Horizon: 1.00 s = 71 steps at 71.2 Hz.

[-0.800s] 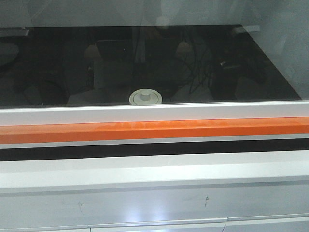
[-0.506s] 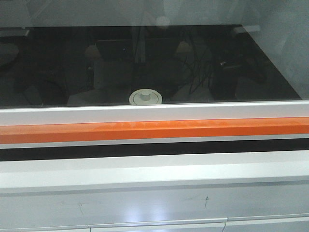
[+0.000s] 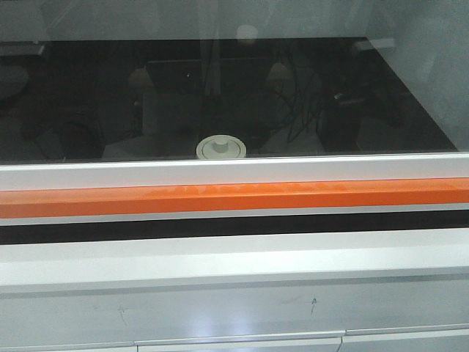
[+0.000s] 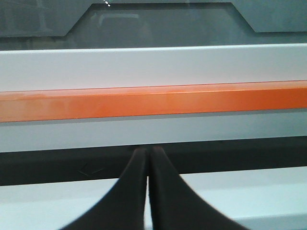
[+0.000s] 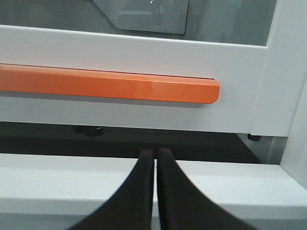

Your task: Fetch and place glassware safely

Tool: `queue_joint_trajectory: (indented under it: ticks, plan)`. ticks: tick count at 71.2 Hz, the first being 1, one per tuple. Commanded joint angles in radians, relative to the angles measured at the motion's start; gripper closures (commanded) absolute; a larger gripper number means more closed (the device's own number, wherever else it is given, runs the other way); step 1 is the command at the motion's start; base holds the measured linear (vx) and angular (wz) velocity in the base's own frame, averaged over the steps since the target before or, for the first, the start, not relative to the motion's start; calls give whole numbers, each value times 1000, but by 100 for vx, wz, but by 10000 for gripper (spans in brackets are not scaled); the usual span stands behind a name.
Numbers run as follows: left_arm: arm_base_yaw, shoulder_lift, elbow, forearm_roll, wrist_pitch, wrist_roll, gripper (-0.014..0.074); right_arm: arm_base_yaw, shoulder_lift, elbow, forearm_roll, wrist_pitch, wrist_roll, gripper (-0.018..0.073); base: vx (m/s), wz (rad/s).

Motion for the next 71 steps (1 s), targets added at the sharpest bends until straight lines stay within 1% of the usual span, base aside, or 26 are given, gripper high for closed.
queue_joint_trajectory:
  ticks: [1,15,22,24,29,39,45,51,61,66,71]
  plan:
    - [1,-17,29,-11,-72,-1,603,-7,-7,19,-8,-72,-6,567,0,0]
    - [1,-17,29,-11,-72,-1,603,-7,-7,18,-12,-94,-25,567,0,0]
    - [1,-17,29,-11,-72,-1,603,-7,-7,14,7,-121,-11,567,0,0]
    - [1,-17,29,-9,-84,4,603,-7,-7,11,18,-125,-1,567,0,0]
    - [1,-17,23,26,-144,43,603,-7,-7,-9,40,-123,19,567,0,0]
    - [1,5,-49,6,-171,16,603,-7,23,-89,40,-120,22,567,0,0]
    - [1,70,-110,7,-181,22,603,-7,84,-165,42,-120,23,567,0,-1]
    - [1,183,-182,7,-170,22,603,-7,175,-248,45,-118,26,567,0,0]
    - [0,376,-310,4,-66,16,603,-7,339,-368,45,-75,28,567,0,0]
    - [0,447,-353,-13,-48,-22,603,-7,407,-401,48,-76,28,567,0,0]
    - [0,491,-366,-19,-69,-36,603,-7,453,-406,47,-87,28,567,0,0]
